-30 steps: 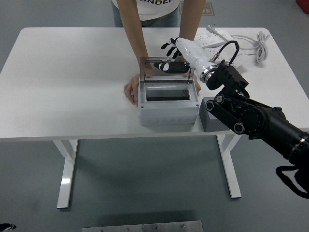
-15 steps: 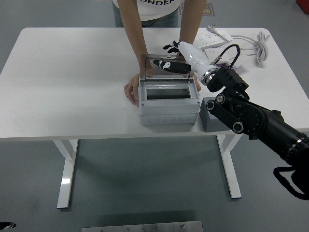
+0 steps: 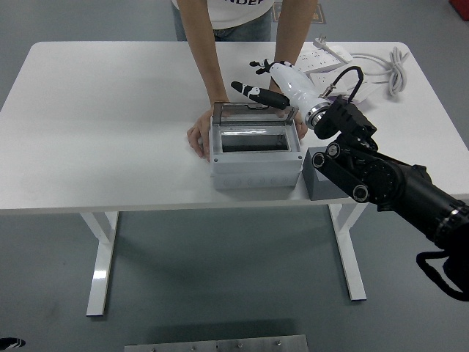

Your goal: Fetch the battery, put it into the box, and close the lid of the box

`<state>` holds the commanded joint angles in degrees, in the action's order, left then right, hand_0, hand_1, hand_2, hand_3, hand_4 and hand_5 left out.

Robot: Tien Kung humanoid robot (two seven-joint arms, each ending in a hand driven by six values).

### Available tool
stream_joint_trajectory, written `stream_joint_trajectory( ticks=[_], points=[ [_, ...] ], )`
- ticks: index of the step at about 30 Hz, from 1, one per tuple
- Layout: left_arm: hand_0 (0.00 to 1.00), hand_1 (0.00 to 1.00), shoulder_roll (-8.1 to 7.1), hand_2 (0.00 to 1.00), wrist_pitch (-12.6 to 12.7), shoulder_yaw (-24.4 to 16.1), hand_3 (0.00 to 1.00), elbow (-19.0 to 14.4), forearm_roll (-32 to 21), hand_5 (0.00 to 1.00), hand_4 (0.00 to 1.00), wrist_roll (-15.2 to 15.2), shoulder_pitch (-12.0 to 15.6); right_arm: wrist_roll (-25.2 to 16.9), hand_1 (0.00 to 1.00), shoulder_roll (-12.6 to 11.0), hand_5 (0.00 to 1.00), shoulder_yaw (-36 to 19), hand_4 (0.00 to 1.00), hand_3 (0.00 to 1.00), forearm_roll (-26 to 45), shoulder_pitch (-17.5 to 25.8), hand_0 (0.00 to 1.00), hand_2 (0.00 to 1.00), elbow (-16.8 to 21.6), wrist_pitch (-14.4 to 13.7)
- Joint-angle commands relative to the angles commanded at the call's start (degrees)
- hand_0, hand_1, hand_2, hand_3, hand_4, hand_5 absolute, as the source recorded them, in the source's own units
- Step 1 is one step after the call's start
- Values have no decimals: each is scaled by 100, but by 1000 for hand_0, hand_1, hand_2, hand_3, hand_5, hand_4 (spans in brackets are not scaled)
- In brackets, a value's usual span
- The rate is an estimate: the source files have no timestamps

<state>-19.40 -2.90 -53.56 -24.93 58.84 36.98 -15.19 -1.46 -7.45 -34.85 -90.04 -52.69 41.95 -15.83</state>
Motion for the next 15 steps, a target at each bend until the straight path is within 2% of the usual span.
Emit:
stream_joint_trajectory(
  ticks=[7,15],
  points=[
    [856,896,-2,833,12,29,790,7,-30,492,839,0,-11,-18,876,-5,998,81,998,871,58,28,998,815,0,-24],
    [856,895,-4,833,39,46,789,6,-67,492,839,0,0,72,856,-29,998,306,996,856,93,143,998,796,172,-6]
  ],
)
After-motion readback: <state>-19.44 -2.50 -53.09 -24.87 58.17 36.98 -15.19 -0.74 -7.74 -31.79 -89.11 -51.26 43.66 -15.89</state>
